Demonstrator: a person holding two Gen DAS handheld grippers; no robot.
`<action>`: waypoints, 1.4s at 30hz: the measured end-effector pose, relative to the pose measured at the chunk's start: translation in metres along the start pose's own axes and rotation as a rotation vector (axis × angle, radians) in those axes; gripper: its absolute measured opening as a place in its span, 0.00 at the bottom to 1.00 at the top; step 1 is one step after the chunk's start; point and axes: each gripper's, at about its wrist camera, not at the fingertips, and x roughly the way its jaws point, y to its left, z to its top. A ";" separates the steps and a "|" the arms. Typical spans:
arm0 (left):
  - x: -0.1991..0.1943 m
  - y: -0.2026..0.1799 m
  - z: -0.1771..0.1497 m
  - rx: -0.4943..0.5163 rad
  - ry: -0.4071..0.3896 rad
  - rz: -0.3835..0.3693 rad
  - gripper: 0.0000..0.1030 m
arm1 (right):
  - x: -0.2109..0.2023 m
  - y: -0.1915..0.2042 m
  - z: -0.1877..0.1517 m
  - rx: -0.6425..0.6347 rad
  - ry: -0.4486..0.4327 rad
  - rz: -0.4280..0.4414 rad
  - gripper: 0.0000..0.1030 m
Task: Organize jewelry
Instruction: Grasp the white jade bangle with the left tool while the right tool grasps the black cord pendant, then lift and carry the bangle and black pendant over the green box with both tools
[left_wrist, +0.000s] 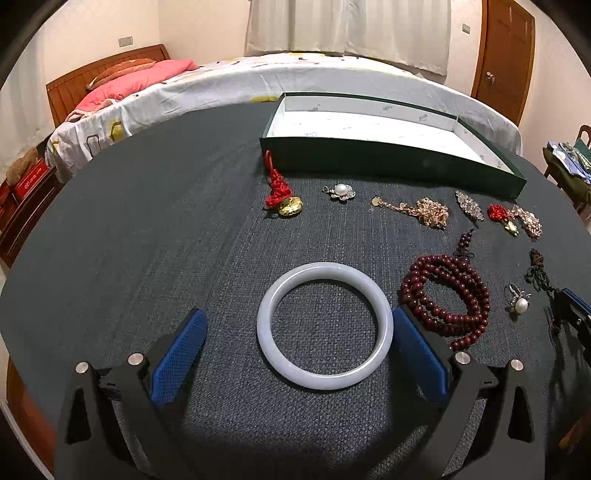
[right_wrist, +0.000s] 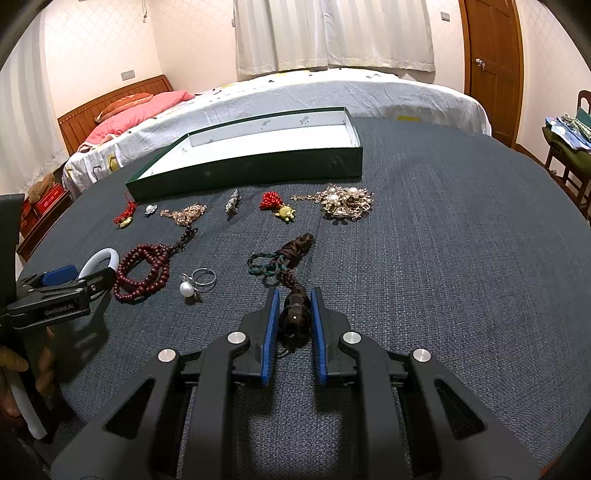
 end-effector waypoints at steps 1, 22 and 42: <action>0.000 0.000 0.000 0.000 0.000 -0.002 0.93 | 0.000 0.000 0.000 0.000 0.000 0.000 0.17; -0.009 0.000 -0.006 0.020 -0.059 -0.018 0.66 | 0.000 0.002 -0.002 0.007 -0.002 0.015 0.17; -0.039 -0.004 0.009 0.003 -0.154 -0.042 0.66 | -0.029 -0.004 0.019 0.007 -0.120 0.024 0.17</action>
